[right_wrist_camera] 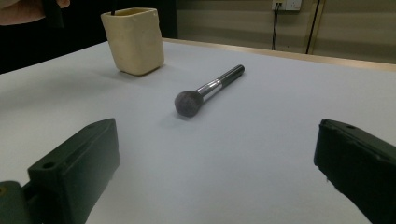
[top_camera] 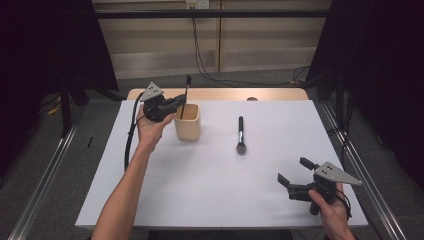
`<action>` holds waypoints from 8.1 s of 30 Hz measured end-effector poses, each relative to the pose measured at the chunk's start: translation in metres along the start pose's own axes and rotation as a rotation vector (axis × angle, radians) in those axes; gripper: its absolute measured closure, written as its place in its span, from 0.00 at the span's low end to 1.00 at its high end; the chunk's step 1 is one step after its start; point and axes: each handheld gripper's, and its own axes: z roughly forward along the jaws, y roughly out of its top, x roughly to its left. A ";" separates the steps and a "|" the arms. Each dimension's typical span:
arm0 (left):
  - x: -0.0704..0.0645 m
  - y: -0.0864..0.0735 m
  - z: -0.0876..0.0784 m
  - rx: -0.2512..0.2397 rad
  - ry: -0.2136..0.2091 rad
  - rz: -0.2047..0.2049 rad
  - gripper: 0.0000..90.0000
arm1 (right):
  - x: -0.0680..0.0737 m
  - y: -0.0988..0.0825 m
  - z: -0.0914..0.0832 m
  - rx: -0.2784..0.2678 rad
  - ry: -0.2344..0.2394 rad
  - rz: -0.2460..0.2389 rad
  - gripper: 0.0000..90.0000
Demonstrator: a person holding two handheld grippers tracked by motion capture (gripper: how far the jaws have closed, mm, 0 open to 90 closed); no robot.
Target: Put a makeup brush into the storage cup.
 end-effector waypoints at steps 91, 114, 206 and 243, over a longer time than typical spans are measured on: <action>-0.010 -0.035 -0.069 0.103 0.085 -0.024 0.04 | 0.001 0.000 0.000 -0.003 0.001 -0.002 0.00; -0.037 -0.048 -0.116 0.069 0.102 0.031 0.04 | 0.001 0.001 0.001 0.000 0.003 -0.004 0.00; -0.073 -0.112 -0.210 0.028 0.221 -0.011 0.03 | -0.006 0.058 0.090 0.004 0.032 -0.023 0.00; -0.066 -0.113 -0.210 0.040 0.223 -0.010 0.03 | -0.009 0.107 0.179 0.122 0.052 -0.073 0.01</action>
